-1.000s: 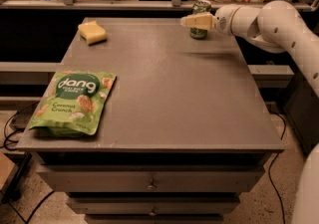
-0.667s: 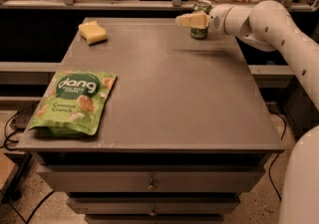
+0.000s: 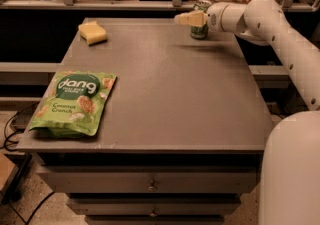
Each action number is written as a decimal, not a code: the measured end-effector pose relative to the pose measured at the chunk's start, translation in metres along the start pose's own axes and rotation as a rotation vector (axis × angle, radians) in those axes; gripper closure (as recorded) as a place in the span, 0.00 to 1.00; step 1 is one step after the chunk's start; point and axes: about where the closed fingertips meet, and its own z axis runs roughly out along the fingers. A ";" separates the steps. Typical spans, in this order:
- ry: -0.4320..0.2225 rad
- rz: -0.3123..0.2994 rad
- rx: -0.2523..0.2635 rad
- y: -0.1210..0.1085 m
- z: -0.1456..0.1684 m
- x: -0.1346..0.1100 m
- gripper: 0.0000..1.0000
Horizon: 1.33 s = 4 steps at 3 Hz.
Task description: Knock green can over
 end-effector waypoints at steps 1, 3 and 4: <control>-0.008 0.006 0.003 -0.004 -0.006 -0.001 0.39; 0.039 -0.119 -0.073 0.015 -0.044 -0.028 0.93; 0.191 -0.300 -0.148 0.053 -0.074 -0.035 1.00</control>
Offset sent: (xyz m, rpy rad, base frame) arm -0.0230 -0.0317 0.0115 -0.0009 -0.0191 0.0052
